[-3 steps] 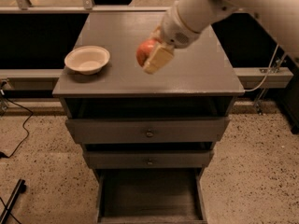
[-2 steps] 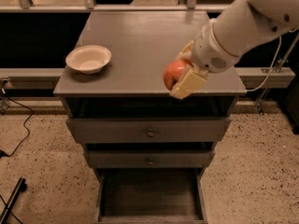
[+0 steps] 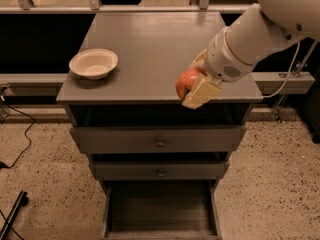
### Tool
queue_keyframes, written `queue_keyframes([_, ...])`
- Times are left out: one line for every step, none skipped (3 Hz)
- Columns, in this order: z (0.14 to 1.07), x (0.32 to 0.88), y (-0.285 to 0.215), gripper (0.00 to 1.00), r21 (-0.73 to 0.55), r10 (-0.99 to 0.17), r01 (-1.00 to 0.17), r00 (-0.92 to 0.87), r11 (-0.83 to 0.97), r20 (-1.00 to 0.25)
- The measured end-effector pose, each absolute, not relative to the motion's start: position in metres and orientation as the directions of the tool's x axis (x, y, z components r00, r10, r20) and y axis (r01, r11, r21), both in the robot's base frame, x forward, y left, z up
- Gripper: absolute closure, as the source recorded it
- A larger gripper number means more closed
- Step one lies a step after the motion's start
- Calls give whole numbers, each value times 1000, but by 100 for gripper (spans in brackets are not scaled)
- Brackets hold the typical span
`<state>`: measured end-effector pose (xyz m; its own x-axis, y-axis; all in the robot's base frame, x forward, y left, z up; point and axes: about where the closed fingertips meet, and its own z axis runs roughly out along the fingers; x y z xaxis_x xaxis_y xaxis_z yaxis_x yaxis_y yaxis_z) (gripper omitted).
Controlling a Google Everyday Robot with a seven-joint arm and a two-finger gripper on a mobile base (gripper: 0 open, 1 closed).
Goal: Place apple into bottom drawer
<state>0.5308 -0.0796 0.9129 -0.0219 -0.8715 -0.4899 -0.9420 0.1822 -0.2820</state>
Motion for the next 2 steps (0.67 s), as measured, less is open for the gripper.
queue_keyframes([886, 496, -62, 100, -328, -839, -935, 66, 137, -539])
queue_keyframes([833, 443, -98, 100, -357, -834, -927, 106, 114, -542])
